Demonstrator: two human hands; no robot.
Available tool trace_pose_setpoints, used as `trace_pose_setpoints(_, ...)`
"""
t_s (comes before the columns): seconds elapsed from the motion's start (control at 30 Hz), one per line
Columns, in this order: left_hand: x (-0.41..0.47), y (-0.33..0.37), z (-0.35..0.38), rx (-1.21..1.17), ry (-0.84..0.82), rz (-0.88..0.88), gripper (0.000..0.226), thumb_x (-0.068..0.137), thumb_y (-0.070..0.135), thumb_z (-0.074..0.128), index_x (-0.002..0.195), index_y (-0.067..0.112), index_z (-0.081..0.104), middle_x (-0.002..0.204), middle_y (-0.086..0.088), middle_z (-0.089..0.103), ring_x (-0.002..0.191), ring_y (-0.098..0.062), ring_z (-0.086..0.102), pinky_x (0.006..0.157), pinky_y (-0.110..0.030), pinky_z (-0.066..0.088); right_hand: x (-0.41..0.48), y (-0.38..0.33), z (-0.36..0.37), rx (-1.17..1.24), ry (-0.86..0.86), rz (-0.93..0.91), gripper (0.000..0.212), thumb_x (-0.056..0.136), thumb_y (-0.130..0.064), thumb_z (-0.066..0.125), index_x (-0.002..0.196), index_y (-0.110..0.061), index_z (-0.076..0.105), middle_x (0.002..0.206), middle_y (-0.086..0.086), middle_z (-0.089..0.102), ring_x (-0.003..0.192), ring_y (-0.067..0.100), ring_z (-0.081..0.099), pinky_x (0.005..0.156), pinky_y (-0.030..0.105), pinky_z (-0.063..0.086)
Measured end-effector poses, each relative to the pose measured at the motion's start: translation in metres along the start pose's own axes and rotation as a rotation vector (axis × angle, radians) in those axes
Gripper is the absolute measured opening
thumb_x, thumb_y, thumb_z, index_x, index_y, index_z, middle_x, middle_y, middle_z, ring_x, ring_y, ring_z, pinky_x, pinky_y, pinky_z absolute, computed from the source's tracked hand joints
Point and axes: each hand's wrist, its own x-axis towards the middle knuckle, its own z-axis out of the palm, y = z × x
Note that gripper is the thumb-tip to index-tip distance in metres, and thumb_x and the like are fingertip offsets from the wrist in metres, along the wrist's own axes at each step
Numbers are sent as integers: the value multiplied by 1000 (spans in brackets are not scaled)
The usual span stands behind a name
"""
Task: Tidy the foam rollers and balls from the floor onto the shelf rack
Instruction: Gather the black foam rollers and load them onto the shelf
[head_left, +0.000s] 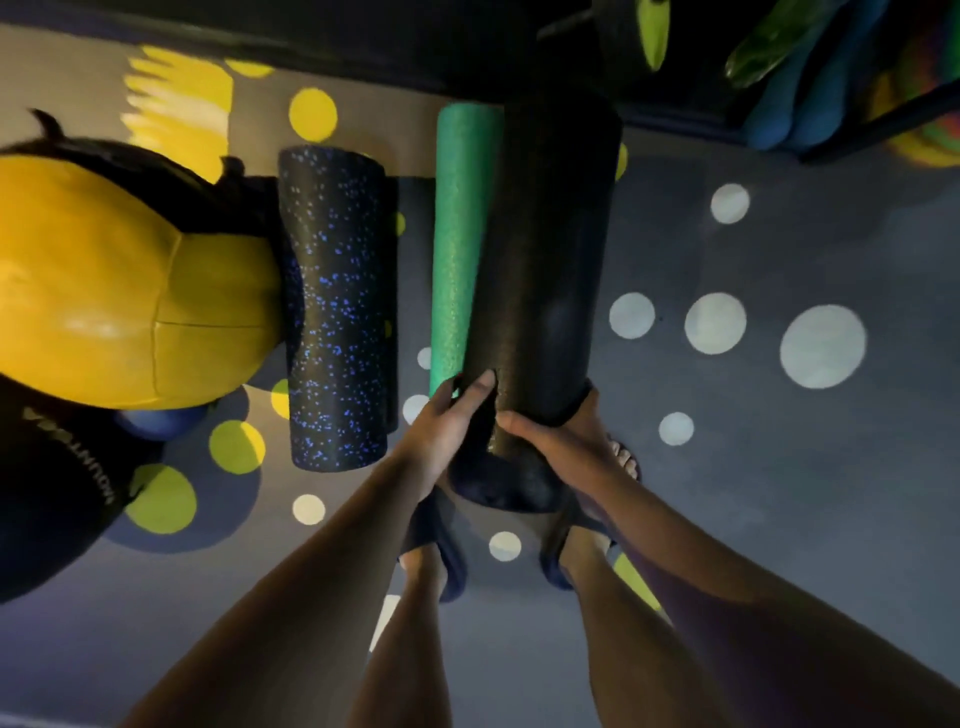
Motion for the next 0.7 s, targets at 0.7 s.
trace_pose_setpoints(0.7, -474, 189, -146, -115, -81, 246, 72, 76, 74, 71, 127, 24, 66, 116, -11, 74, 102, -35, 73, 87, -55, 60, -405, -336, -53, -555, -427, -402, 124, 38, -67, 97, 144, -39, 37, 132, -15, 62, 121, 10, 60, 107, 40, 49)
